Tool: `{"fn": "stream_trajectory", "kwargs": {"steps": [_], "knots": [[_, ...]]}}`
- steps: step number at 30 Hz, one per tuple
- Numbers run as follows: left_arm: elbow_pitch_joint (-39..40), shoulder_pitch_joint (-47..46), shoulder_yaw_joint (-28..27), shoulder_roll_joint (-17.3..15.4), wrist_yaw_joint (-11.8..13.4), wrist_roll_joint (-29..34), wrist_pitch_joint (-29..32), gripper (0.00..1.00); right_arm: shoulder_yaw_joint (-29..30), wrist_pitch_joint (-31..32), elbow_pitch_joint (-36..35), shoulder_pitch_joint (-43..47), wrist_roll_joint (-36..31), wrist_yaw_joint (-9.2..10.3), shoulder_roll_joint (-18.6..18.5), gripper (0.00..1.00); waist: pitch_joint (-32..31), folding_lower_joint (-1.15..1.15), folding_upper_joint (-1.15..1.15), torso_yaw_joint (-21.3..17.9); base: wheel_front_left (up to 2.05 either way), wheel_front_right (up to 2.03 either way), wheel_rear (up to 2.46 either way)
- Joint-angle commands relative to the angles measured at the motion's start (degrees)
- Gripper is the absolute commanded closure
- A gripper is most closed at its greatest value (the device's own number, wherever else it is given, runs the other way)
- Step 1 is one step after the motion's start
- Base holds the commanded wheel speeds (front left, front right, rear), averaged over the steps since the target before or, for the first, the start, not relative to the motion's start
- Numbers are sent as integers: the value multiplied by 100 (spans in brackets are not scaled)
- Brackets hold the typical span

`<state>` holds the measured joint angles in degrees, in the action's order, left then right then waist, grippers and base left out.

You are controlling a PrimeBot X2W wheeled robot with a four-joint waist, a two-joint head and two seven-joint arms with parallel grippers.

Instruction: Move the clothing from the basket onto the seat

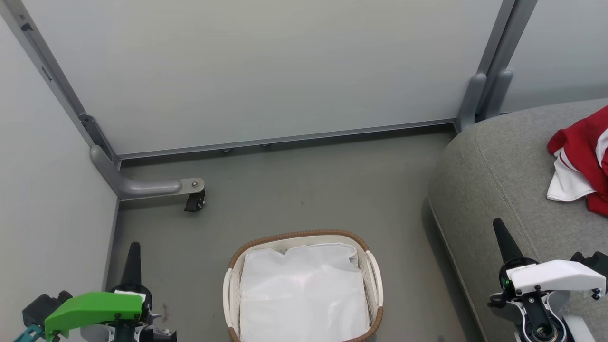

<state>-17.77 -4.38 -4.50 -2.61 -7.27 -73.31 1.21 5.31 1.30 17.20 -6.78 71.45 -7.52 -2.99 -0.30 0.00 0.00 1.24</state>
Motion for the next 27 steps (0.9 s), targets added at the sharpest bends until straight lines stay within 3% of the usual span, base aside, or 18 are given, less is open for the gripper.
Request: {"fn": "stream_trajectory", "kwargs": {"steps": [1, 27], "knots": [[71, -143, -34, -35, -26, -149, 38, 100, 27, 34, -81, 13, 144, 3, -20, 100, 2, 0, 0, -4, 0, 0, 0], [269, -191, -153, -40, -33, -1251, 360, 100, 94, 356, -242, 55, 1370, 3, -6, 100, 28, 0, 0, -73, 0, 0, 0]]}}
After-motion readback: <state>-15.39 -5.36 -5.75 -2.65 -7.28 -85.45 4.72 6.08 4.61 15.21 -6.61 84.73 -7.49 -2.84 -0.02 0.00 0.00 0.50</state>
